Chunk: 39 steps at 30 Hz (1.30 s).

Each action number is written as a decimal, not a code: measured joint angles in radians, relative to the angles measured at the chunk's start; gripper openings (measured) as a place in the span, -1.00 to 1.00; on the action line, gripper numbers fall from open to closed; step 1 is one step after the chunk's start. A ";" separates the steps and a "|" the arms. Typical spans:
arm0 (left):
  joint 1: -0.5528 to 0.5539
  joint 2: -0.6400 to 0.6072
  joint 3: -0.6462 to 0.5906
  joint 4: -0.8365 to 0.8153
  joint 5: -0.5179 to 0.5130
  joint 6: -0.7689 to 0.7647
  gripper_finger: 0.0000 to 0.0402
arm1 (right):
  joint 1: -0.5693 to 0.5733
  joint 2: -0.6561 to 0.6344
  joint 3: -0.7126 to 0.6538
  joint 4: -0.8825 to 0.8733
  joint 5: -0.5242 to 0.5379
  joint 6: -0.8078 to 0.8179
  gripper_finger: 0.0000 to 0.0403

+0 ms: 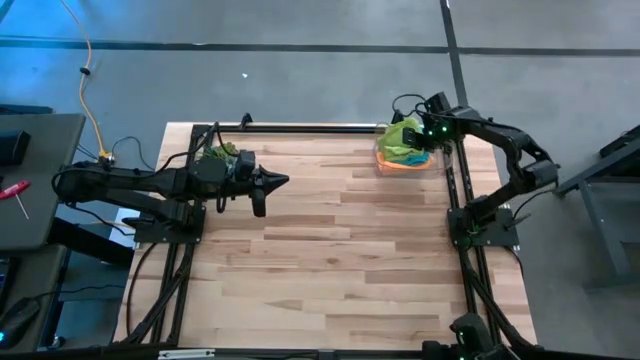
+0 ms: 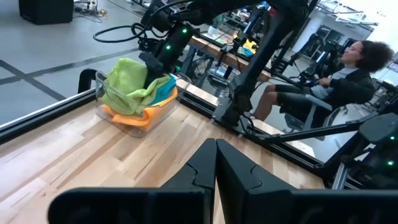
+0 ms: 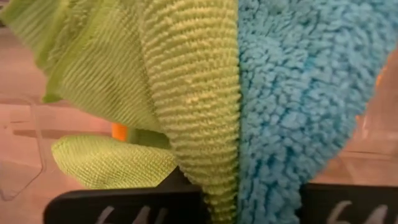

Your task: Fold microfiber towels

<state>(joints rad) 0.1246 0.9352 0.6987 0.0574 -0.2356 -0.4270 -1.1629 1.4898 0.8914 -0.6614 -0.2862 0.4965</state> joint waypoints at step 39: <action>0.000 0.000 0.000 -0.012 0.018 0.019 -1.00 | -0.003 -0.118 0.258 -0.272 0.117 0.005 0.01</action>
<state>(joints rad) 0.1246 0.9352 0.6991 0.0455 -0.2180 -0.4084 -1.1664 1.3716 1.1494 -0.9332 -0.1694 0.5010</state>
